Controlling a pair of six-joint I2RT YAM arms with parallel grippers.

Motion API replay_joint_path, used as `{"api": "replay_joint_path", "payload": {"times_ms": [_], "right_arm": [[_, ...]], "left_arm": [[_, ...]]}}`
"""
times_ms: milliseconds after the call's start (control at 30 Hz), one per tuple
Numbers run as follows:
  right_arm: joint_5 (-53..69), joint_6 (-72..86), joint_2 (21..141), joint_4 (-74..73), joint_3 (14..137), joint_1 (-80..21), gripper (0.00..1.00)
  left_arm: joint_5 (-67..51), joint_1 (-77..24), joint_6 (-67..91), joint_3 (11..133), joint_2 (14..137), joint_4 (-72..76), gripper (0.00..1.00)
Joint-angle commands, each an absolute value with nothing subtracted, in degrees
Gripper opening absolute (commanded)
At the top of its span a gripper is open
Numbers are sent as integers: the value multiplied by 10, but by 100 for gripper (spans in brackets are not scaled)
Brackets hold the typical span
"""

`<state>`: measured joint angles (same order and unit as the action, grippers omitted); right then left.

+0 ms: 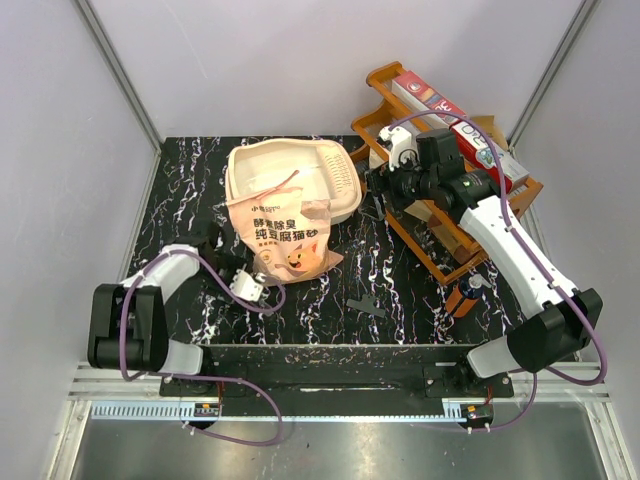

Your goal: Fill the litter box with clean litter

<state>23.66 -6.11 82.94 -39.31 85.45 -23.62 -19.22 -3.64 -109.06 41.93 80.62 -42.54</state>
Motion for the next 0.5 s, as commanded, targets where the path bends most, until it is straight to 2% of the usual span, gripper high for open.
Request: {"api": "replay_joint_path", "payload": {"times_ms": [0, 133, 267, 367, 400, 467], "right_arm": [[252, -78, 808, -395, 863, -233, 87], [256, -96, 806, -409, 876, -233, 87], [287, -95, 815, -417, 918, -232, 88], [325, -85, 819, -418, 947, -232, 88], [352, -83, 822, -418, 954, -232, 88], [387, -78, 820, -413, 975, -231, 90]], "left_arm": [[-228, -40, -1030, 395, 758, -510, 30], [-281, -40, -991, 403, 646, -604, 26], [-383, -49, -907, 474, 568, -691, 20], [-464, -62, -769, 562, 553, -683, 17], [-481, -68, -667, 586, 556, -668, 17], [-528, -81, -552, 648, 574, -598, 18]]}}
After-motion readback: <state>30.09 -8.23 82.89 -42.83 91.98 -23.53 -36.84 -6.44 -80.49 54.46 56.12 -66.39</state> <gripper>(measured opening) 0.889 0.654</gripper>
